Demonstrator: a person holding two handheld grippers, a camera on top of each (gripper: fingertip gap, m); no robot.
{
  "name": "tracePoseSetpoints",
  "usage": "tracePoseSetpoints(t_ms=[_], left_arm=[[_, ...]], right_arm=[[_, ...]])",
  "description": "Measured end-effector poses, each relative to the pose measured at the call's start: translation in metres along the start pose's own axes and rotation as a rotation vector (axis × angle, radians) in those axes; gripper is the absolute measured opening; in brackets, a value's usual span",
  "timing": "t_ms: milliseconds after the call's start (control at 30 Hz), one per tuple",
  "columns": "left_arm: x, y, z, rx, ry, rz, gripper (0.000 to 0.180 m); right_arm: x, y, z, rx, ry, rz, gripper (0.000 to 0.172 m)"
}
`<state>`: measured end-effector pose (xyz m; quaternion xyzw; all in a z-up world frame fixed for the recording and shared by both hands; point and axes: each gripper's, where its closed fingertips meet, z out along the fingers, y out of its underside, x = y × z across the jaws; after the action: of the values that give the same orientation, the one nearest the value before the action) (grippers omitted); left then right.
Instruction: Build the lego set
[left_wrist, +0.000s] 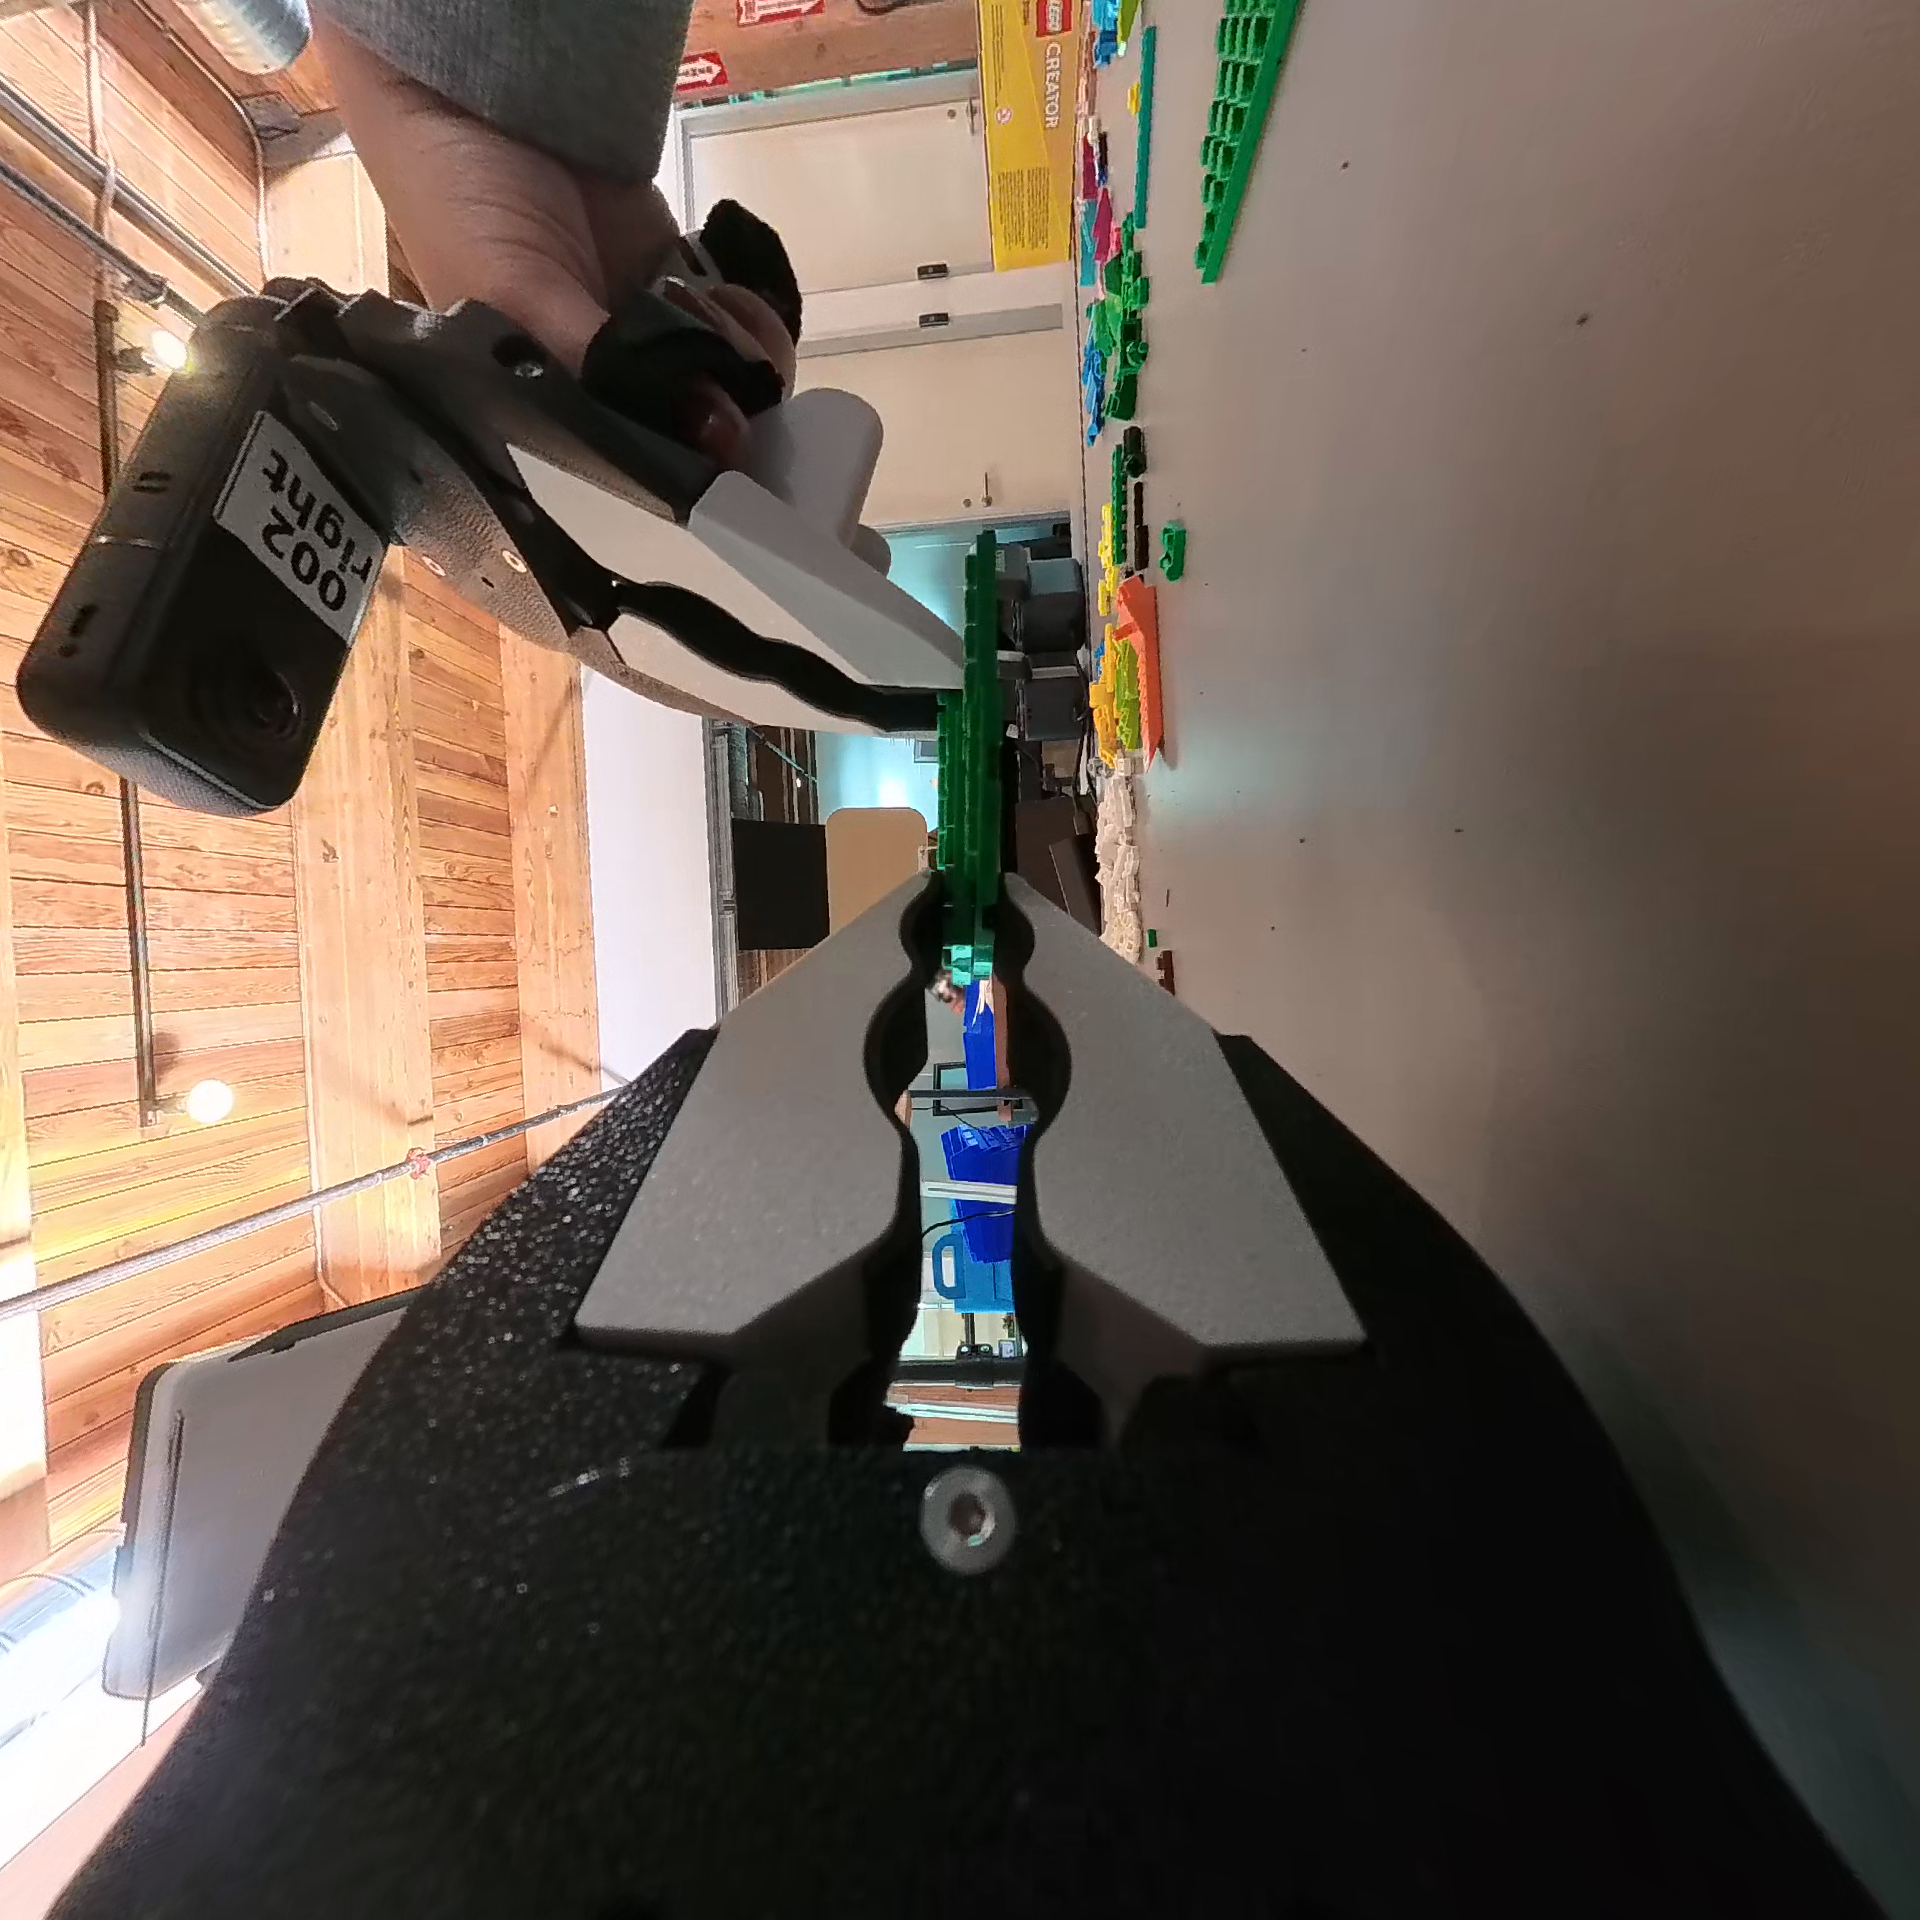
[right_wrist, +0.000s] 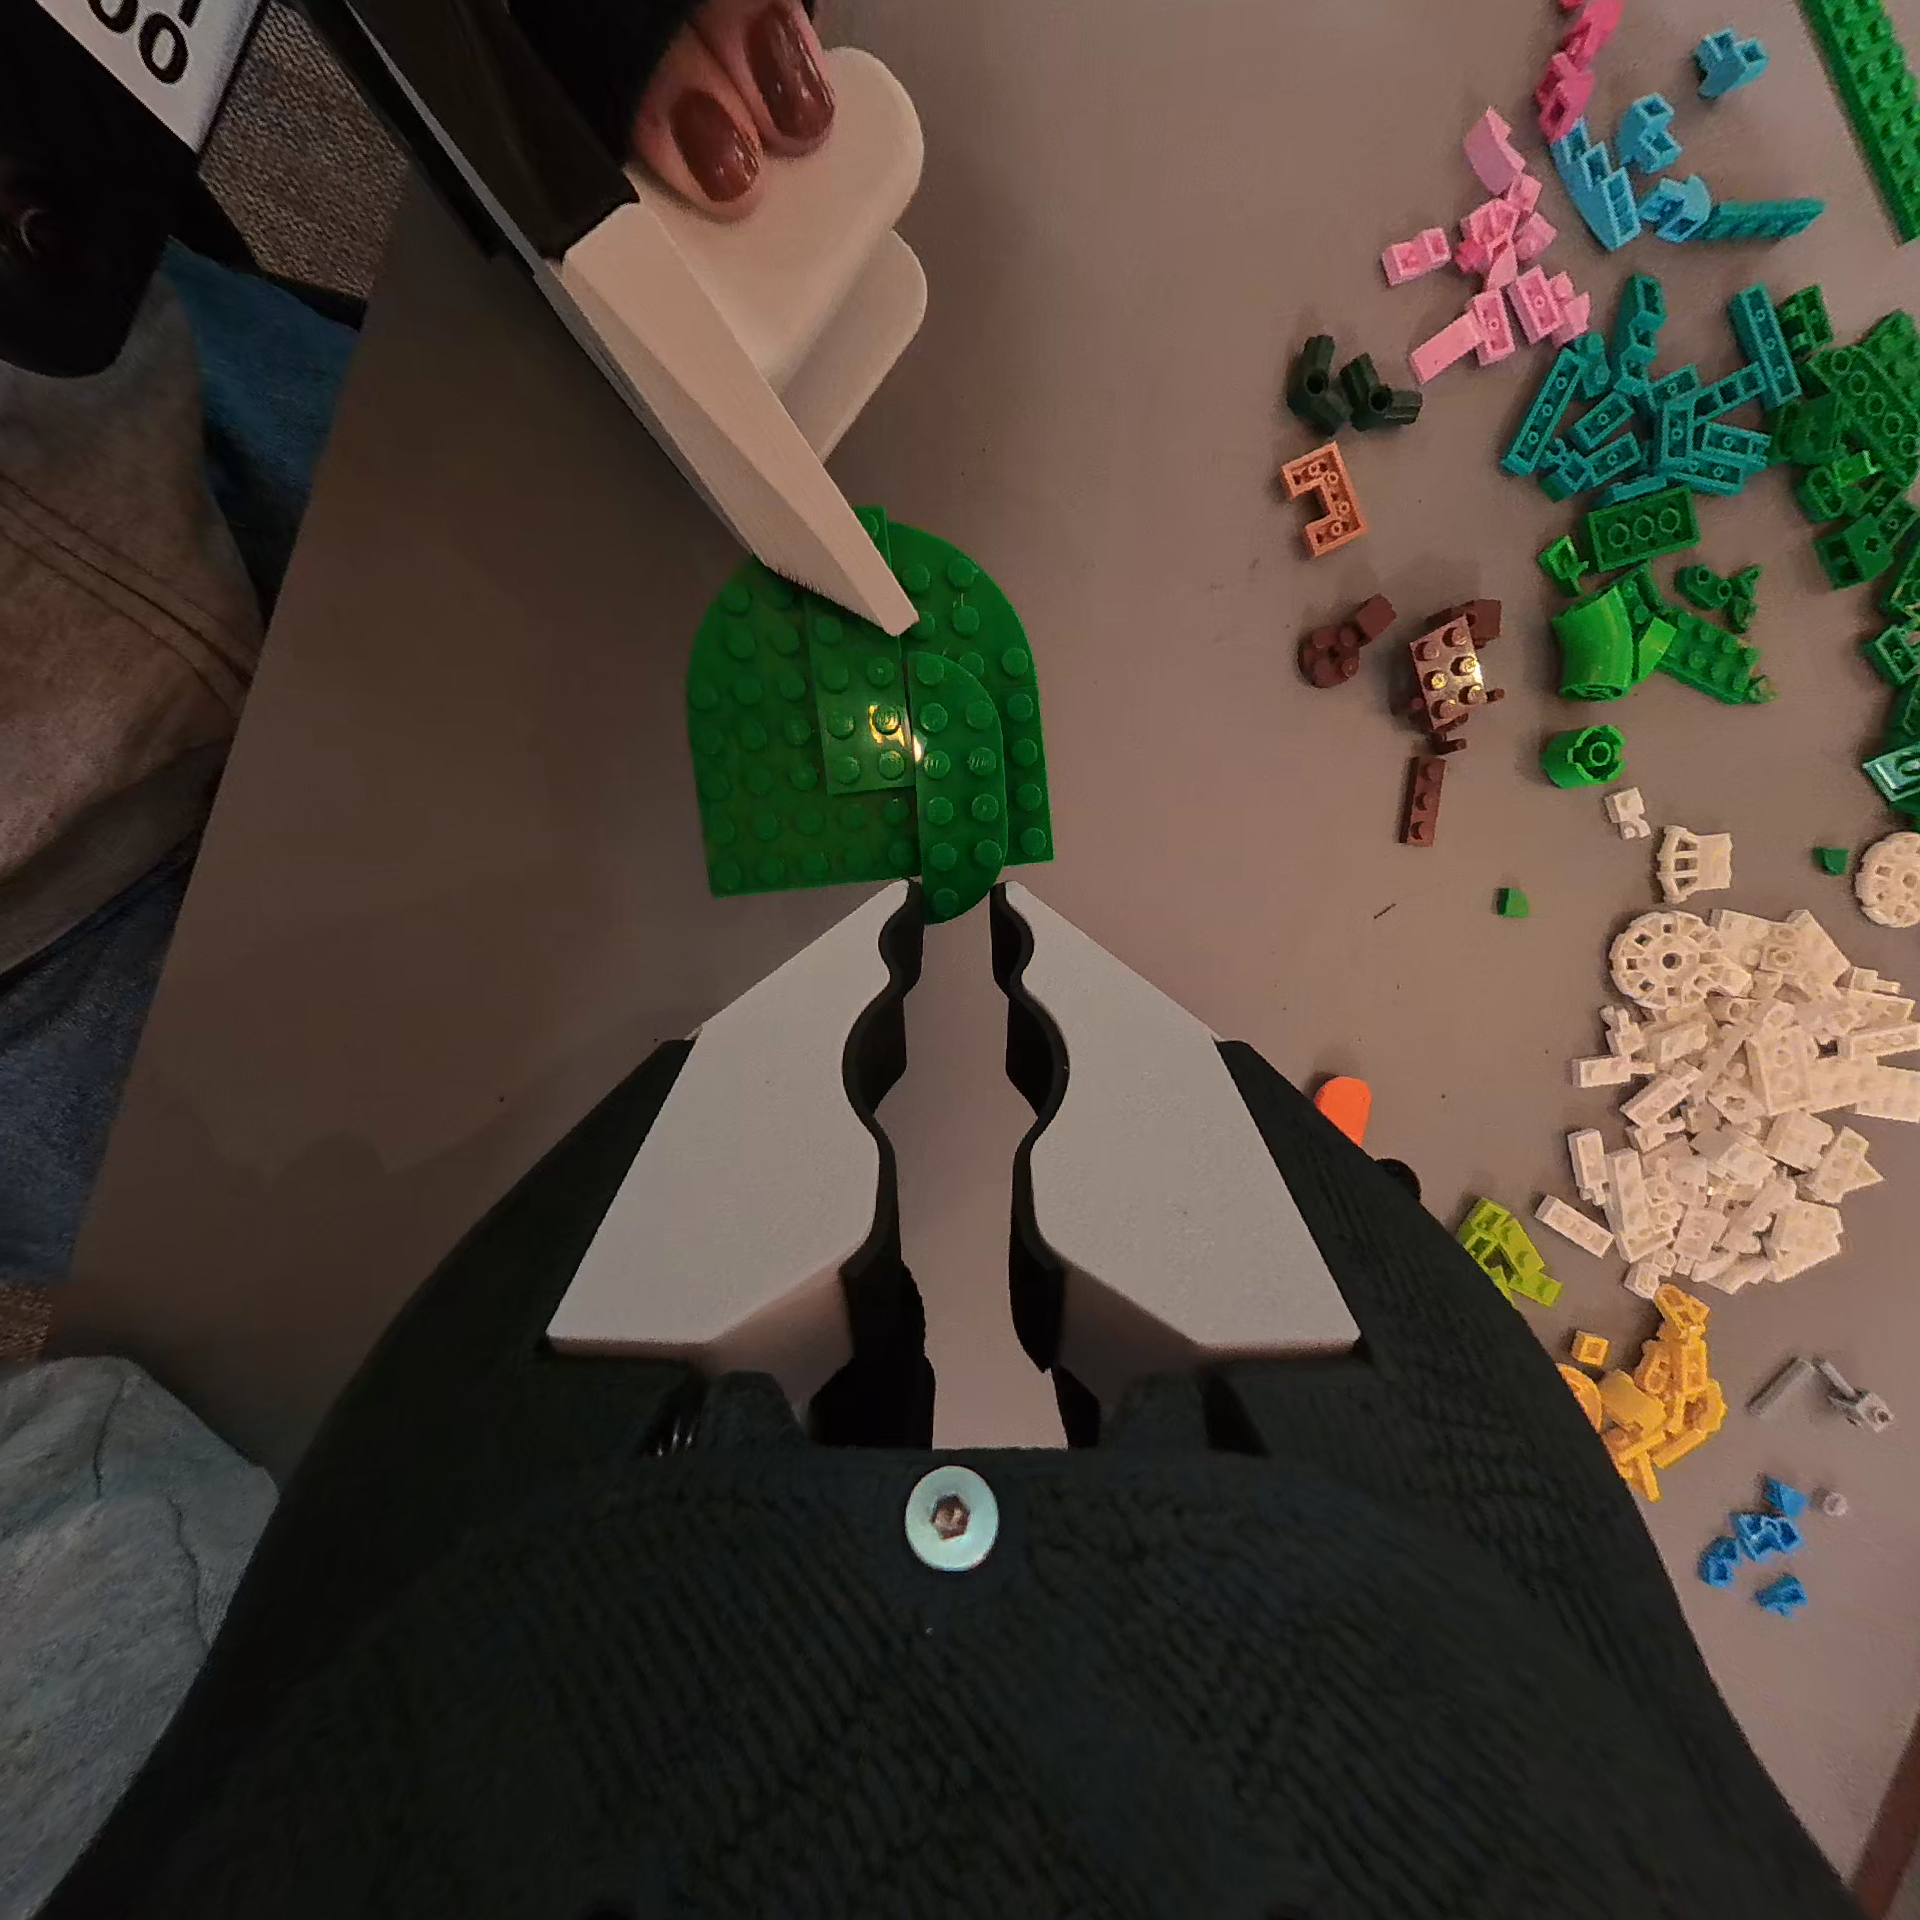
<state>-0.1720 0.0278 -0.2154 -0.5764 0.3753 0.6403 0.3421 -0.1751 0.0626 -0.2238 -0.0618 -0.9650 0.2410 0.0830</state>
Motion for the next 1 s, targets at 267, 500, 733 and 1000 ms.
tracePoseSetpoints(t_ms=[267, 500, 733, 1000], left_arm=[[0.0, 0.0, 0.0, -0.002, -0.001, 0.001, 0.005], [-0.003, 0.006, 0.0, -0.008, 0.014, -0.086, 0.005], [-0.03, 0.02, -0.005, -0.032, 0.021, -0.138, 0.005], [-0.079, 0.018, -0.018, 0.016, -0.031, -0.252, 0.004]], right_arm=[[0.002, 0.0, 0.0, -0.004, 0.011, -0.002, 0.013], [0.012, 0.004, -0.015, -0.006, 0.111, -0.008, 0.041], [0.011, -0.029, -0.032, 0.1, 0.412, -0.357, 0.084], [-0.002, -0.072, -0.044, 0.154, 0.672, -0.709, 0.09]])
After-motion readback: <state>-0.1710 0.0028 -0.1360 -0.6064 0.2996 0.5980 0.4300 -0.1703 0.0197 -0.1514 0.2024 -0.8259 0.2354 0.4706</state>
